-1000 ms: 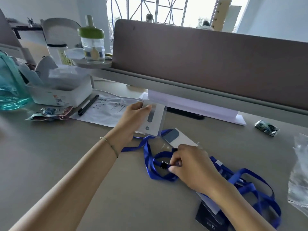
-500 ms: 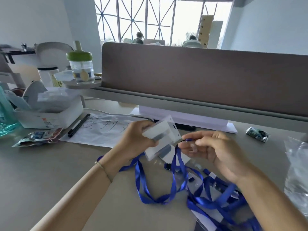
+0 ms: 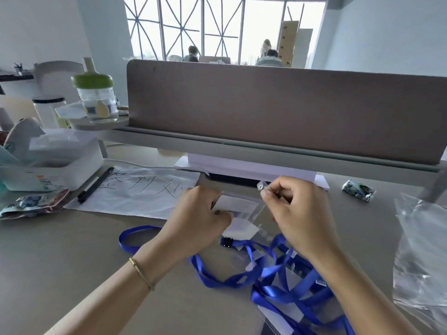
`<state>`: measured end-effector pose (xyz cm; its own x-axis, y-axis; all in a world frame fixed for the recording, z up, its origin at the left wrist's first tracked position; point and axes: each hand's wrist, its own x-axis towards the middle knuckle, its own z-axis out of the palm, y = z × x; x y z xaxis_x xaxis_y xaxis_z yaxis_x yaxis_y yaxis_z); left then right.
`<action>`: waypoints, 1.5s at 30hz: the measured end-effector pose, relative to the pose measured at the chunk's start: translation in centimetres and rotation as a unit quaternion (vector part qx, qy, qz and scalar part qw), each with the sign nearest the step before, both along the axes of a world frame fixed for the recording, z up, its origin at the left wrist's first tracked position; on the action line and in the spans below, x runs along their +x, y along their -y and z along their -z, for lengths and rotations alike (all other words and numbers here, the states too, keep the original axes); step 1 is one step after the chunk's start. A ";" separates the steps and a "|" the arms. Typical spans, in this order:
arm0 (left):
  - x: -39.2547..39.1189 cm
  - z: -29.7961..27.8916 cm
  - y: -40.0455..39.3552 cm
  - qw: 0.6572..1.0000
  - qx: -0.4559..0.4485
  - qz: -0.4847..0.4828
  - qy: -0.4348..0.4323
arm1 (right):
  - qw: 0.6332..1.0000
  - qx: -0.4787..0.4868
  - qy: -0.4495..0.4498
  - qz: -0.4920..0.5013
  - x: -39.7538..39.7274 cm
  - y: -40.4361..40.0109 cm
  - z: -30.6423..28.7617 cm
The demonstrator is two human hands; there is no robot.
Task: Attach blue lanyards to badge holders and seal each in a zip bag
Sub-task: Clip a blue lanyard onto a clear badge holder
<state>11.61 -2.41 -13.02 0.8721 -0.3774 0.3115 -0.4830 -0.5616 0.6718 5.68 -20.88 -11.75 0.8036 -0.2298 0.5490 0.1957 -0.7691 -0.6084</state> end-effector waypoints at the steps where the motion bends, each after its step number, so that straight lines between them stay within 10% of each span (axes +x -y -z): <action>1: -0.3 -0.1 0.2 1.000 0.011 -0.005 0.020 | 0.997 -0.058 0.020 0.035 0.0 0.0 0.1; 9: -1.9 -1.0 0.8 0.979 0.099 0.023 0.179 | 0.964 -0.257 -0.006 0.073 -0.4 -1.1 -0.2; 22: -1.3 -0.6 0.8 0.997 -0.006 0.006 0.071 | 0.943 -0.332 0.013 0.026 -0.6 -1.7 0.2; 27: -0.9 -0.5 0.6 0.993 -0.093 -0.037 0.060 | 0.994 0.026 -0.097 -0.052 -0.5 -2.2 0.0; 30: -0.9 -0.9 0.4 0.981 -0.186 -0.051 0.012 | 0.916 0.300 -0.228 -0.134 -0.2 -2.6 -0.5; 36: -1.0 -1.6 0.5 0.938 -0.336 -0.054 -0.070 | 0.833 0.436 -0.249 -0.234 -0.6 -4.4 -0.2; 45: -1.0 -3.0 -0.4 0.792 -0.538 -0.060 -0.282 | 0.829 0.398 -0.269 -0.285 -0.5 -5.7 2.2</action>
<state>10.63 -2.02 -9.98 0.9965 -0.0622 -0.0553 0.0779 0.4639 0.8825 5.22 -15.15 -13.92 0.9856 0.1544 -0.0683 -0.0756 0.0420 -0.9963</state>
